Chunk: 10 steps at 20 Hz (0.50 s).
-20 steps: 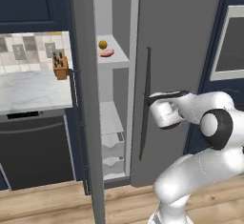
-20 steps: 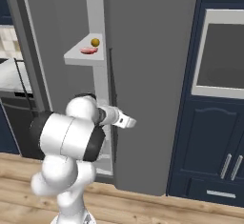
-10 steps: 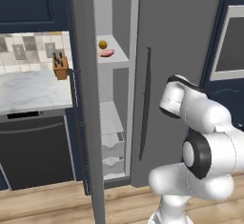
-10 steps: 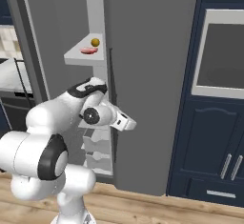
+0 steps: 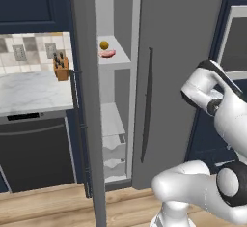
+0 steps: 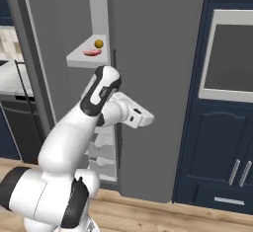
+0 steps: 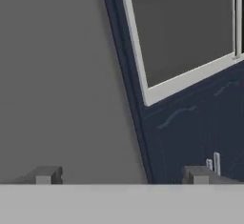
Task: There's a steak in the fridge that needs to be moved to the freezer for freezing. Pick up the steak from the fridge, place it on any shelf in the freezer, and close the fridge and freezer doors when done.
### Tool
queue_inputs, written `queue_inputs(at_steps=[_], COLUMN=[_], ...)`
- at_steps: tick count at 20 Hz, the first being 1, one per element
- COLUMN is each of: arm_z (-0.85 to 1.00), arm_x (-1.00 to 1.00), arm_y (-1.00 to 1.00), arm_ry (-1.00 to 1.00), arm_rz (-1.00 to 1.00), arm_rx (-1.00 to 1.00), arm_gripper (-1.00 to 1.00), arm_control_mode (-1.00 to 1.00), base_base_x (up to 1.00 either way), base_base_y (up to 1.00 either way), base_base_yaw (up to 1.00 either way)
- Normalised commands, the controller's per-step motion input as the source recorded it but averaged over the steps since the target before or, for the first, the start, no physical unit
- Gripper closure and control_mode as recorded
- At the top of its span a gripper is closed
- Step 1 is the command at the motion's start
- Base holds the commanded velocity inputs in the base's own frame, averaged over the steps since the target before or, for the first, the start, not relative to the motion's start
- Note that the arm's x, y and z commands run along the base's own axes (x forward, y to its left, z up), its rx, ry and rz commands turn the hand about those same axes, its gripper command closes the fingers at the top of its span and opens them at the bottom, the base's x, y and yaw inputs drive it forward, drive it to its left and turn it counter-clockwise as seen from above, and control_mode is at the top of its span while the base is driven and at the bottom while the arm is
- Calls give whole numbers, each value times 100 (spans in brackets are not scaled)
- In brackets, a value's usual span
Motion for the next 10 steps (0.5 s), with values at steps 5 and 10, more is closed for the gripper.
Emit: queue_inputs(at_steps=[5,10], arm_z=[62,40], arm_x=[-1,0], arm_y=[-35,-8], arm_ry=[-7,-6], arm_rz=[-32,-30], arm_rx=[-41,-45], arm_gripper=[-100,-100], arm_control_mode=[-100,-100], base_base_x=[0,0], base_base_y=[0,0], base_base_yaw=[0,0])
